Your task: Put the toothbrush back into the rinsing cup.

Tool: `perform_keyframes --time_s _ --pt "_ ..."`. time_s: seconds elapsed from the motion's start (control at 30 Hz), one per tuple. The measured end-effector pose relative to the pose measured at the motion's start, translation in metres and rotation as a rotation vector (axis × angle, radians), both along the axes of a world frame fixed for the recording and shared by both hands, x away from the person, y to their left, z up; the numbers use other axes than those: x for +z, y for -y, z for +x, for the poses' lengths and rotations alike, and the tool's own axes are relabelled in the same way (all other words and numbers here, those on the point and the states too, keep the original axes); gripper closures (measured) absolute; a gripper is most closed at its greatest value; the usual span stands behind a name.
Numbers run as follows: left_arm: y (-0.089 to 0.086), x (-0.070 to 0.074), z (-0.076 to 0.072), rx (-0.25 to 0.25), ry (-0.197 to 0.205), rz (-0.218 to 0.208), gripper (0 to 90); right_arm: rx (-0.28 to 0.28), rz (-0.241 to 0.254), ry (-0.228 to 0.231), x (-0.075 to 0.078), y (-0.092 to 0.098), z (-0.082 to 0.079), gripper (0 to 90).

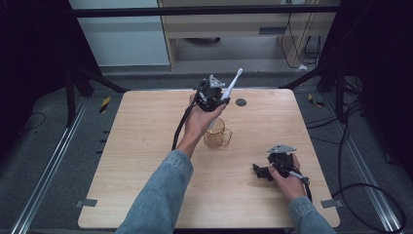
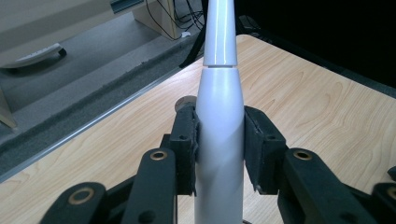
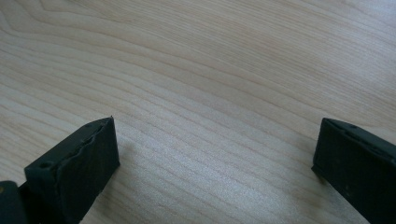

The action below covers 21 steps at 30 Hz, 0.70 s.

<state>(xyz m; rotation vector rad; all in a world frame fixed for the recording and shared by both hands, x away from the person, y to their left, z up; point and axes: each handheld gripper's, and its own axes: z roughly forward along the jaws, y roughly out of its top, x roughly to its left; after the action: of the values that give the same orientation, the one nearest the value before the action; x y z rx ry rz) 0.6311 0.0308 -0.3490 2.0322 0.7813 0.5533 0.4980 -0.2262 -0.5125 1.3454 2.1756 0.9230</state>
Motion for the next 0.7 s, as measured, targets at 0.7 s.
perform_keyframes --time_s 0.7 --pt "-0.008 -0.020 -0.004 -0.006 0.001 -0.035 66.8 0.001 -0.002 0.003 0.000 0.000 0.000 0.4"
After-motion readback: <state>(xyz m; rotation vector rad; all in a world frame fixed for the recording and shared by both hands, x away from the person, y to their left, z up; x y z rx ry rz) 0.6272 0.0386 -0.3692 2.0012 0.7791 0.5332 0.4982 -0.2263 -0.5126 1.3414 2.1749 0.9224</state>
